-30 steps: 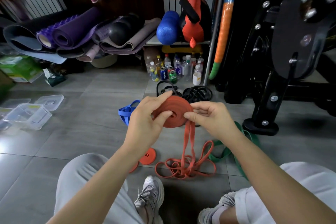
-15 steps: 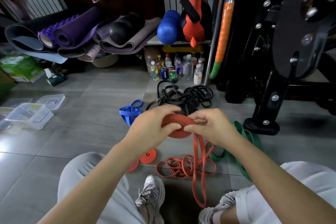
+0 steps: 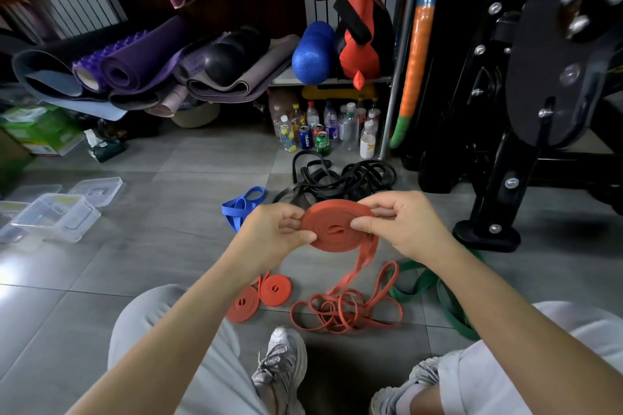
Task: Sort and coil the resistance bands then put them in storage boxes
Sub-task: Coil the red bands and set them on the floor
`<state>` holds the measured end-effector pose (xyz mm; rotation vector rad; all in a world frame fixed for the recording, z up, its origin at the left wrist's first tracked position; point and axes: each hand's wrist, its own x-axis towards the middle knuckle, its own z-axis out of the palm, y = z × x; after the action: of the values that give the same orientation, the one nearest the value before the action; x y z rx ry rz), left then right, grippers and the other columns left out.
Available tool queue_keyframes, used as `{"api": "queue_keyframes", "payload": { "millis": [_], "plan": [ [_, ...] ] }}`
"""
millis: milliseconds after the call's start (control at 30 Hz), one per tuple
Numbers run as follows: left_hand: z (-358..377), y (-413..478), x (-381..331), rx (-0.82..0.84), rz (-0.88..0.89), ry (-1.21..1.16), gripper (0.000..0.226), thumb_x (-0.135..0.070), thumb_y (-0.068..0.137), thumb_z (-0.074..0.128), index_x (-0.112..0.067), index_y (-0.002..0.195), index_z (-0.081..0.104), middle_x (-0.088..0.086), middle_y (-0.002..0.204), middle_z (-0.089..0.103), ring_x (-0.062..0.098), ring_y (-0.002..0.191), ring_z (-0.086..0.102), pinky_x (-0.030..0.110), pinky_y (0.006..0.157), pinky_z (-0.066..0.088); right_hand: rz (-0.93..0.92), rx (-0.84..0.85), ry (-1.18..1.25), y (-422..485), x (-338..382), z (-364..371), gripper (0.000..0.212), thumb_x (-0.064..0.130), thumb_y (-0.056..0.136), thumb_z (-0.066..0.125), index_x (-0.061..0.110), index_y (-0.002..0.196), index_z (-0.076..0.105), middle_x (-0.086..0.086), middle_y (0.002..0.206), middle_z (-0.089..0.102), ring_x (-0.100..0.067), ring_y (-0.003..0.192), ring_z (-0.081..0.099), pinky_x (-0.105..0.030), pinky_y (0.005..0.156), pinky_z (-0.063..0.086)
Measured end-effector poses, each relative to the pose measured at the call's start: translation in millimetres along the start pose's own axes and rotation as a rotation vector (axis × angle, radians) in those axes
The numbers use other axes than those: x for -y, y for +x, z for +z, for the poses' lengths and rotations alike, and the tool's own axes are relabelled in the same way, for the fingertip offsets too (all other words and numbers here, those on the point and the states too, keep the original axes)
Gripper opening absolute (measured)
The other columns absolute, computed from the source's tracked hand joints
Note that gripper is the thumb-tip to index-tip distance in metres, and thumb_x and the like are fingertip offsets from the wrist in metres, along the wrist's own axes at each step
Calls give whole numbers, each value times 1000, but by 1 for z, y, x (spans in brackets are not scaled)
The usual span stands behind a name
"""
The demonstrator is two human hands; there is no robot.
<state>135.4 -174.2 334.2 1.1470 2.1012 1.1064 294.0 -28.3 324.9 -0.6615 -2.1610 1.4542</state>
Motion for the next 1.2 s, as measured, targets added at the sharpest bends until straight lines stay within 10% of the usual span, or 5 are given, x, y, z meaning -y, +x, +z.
{"api": "queue_keyframes", "payload": {
  "millis": [367, 600, 1200],
  "plan": [
    [3, 2, 1, 99, 7, 150, 24, -15, 77, 76, -24, 94, 61, -5, 90, 71, 10, 85, 68, 35, 86, 54, 23, 48, -31, -2, -2, 5, 28, 14, 72, 80, 40, 76, 70, 15, 78, 73, -1, 84, 69, -33, 82, 57],
    [10, 3, -19, 82, 194, 451, 21, -25, 81, 70, -29, 101, 66, -21, 78, 56, 3, 74, 55, 21, 68, 43, -54, 58, -224, -4, 2, 15, 20, 23, 72, 79, 37, 84, 72, 12, 78, 73, 5, 77, 65, -24, 79, 54],
    [1, 2, -19, -107, -1, -437, 23, 0, 81, 67, -18, 96, 66, 1, 90, 74, 23, 89, 70, 38, 83, 56, -57, -24, 288, -4, 0, 14, 27, 1, 79, 68, 27, 87, 68, 14, 81, 73, -4, 77, 70, -17, 70, 54]
  ]
}}
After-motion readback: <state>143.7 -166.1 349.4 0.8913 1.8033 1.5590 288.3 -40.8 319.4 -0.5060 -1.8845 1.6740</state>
